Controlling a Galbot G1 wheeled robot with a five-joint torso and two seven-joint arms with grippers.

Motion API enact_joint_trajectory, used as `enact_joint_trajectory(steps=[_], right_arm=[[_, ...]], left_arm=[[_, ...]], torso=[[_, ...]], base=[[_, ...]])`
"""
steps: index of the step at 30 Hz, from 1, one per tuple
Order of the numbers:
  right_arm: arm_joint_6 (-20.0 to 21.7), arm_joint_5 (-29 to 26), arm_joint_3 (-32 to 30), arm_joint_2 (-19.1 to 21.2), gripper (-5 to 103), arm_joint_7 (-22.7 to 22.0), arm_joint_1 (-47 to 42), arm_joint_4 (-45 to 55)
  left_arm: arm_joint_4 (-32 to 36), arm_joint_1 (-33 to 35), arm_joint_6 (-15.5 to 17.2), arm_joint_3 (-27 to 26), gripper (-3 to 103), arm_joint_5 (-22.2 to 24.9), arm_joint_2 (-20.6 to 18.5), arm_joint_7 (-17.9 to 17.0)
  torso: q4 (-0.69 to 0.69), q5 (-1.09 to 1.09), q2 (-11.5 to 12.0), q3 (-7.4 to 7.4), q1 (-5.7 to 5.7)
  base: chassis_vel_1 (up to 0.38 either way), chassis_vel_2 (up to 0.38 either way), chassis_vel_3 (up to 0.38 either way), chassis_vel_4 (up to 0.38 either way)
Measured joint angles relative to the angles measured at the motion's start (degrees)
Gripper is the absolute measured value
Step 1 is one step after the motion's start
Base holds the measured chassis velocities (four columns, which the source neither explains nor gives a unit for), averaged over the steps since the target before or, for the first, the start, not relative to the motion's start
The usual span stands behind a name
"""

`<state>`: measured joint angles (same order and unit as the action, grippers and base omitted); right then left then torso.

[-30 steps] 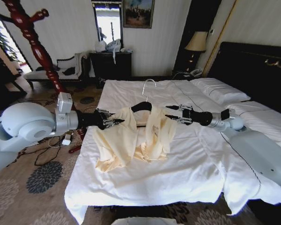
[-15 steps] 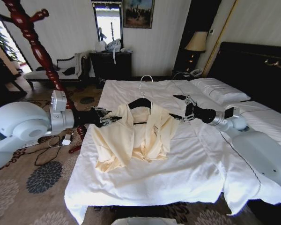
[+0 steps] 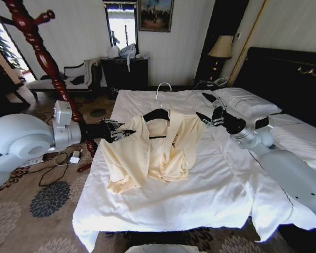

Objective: Pick up the clothes from the bed and hang them on the clothes hanger.

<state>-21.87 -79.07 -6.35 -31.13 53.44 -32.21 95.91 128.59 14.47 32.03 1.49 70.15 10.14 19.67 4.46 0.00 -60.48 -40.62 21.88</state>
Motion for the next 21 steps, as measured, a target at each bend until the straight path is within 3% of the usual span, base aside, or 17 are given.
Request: enact_joint_trajectory(steps=[12, 18, 21], right_arm=[[1.1, -12.7, 0.0, -2.5, 100, -8.6, -1.3, 4.4], [0.7, -11.7, -1.0, -4.0, 100, -10.8, -1.0, 2.7], [-0.1, -7.1, -2.6, -5.3, 100, -12.2, -0.3, 0.0]], left_arm=[[-1.0, -0.5, -0.4, 0.0, 23, -0.1, 0.5, 0.0], [-4.3, -2.2, -1.2, -0.5, 23, 0.3, 1.4, -1.6], [-7.8, -3.6, -1.4, -1.1, 23, 0.6, 2.4, -6.4]], torso=[[0.0, 0.0, 0.0, 0.0, 0.0], [0.0, 0.01, 0.0, 0.0, 0.0], [0.0, 0.0, 0.0, 0.0, 0.0]], base=[[0.0, 0.0, 0.0, 0.0], [0.0, 0.0, 0.0, 0.0], [0.0, 0.0, 0.0, 0.0]])
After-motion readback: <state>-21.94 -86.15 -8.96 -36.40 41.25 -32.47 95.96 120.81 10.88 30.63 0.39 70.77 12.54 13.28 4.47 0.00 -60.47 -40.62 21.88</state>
